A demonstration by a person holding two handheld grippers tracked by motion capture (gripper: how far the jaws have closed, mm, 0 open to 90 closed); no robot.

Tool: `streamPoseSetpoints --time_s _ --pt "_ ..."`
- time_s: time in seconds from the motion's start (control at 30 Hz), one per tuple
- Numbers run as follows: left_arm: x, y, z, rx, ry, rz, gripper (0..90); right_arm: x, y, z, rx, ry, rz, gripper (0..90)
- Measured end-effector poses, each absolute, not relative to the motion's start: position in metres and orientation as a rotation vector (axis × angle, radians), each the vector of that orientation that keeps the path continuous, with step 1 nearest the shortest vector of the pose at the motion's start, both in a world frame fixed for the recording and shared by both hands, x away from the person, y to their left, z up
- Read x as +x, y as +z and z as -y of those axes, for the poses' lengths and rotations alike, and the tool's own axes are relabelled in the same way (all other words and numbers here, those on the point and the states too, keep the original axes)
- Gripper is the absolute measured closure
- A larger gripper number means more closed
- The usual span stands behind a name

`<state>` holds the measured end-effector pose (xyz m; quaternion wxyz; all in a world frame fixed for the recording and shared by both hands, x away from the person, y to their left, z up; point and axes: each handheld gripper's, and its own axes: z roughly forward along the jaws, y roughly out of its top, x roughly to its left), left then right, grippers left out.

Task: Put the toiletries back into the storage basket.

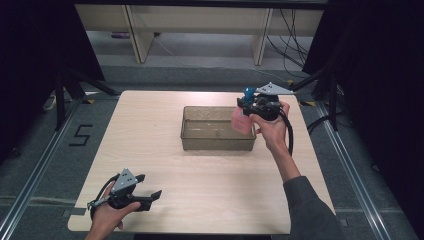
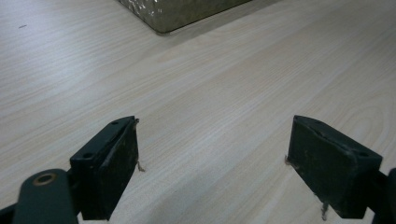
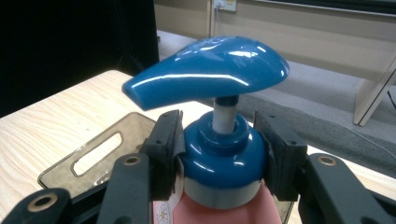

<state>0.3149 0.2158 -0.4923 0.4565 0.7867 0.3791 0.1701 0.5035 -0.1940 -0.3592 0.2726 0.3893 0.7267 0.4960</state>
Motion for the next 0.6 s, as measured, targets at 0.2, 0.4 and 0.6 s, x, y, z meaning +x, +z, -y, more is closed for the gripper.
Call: streamPoseSetpoints --time_s 0.2,0.4,0.6 --pt "0.315 -0.492 -0.216 1.938 0.418 -0.935 15.8 0.508 -0.365 0.19 1.049 1.34 -1.967 53.8" --pt "0.314 -0.492 -0.217 1.942 0.416 -0.944 15.7 0.51 -0.372 0.186 1.053 1.335 -1.963 53.8" --pt "0.315 -0.492 -0.217 1.942 0.414 -0.941 15.7 0.512 -0.38 0.184 1.081 1.338 -1.984 53.8"
